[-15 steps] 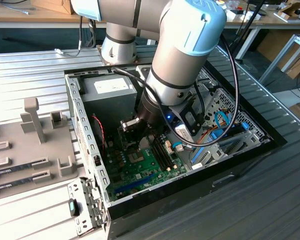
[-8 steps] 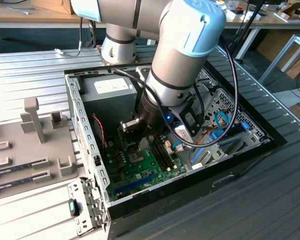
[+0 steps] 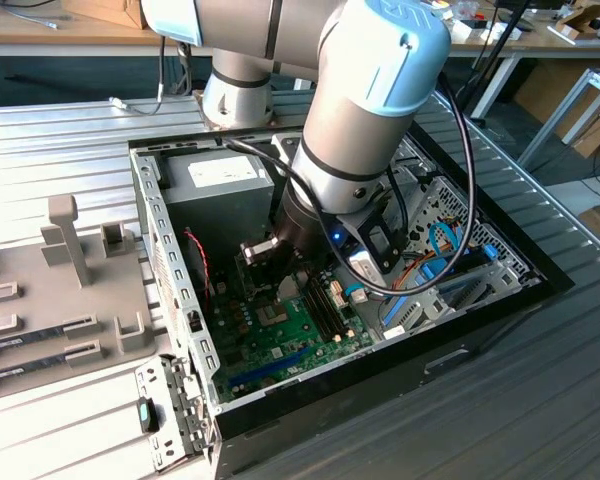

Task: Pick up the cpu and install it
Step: 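Place the cpu into insertion slot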

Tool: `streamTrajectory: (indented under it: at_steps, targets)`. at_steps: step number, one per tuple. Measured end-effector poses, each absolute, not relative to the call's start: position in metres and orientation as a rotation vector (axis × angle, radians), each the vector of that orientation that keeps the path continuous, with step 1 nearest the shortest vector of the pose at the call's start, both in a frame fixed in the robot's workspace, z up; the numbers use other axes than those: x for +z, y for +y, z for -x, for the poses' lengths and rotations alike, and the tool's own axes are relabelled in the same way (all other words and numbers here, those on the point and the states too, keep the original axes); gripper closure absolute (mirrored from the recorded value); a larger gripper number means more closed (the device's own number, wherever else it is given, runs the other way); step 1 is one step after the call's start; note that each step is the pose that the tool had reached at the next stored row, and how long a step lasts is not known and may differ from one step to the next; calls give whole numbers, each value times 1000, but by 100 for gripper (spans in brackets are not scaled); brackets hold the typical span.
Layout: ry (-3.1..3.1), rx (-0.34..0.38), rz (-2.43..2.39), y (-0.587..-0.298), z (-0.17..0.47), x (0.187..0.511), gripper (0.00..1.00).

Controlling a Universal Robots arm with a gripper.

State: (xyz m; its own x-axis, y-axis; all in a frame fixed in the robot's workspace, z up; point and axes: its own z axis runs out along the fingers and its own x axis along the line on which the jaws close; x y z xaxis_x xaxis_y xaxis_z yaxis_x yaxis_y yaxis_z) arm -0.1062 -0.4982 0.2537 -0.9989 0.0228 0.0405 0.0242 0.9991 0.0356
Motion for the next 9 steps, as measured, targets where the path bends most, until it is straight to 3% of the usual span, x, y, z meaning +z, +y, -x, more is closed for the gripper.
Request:
streamTrajectory:
  at_steps: [9]
  targets:
    - [-3101, -56, 36, -498, 106, 252, 53]
